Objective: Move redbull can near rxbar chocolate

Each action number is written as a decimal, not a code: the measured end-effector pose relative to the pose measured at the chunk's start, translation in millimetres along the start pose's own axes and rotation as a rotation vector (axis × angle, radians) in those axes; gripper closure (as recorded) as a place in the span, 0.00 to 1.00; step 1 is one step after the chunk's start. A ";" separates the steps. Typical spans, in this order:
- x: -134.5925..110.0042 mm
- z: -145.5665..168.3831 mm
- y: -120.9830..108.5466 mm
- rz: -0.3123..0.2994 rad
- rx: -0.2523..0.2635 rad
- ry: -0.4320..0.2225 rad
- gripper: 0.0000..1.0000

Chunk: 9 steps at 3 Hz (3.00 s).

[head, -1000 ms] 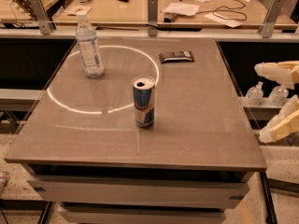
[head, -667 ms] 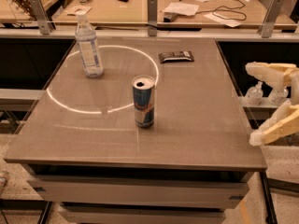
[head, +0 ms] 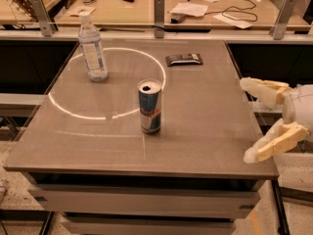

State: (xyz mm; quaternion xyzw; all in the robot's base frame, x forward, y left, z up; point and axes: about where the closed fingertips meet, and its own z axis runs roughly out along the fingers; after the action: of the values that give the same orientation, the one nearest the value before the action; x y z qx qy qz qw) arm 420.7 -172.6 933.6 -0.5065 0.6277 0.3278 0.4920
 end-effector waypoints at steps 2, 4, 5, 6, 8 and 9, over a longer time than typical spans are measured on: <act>1.9 17.2 -3.0 0.008 -0.002 -0.043 0.00; 16.8 66.6 -21.9 0.036 0.022 -0.111 0.00; 22.5 96.4 -25.0 0.044 -0.005 -0.138 0.00; 21.1 120.0 -24.3 0.042 -0.030 -0.161 0.00; 10.2 154.1 -19.1 0.029 -0.099 -0.196 0.00; 7.7 168.4 -21.6 0.032 -0.126 -0.204 0.00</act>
Offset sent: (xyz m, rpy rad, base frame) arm 0.0195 0.0292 -0.0182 0.1099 -0.0082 -0.0017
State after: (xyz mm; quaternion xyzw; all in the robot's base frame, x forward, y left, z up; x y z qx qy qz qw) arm 489.5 -27.6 877.4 -0.4906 0.5604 0.4242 0.5151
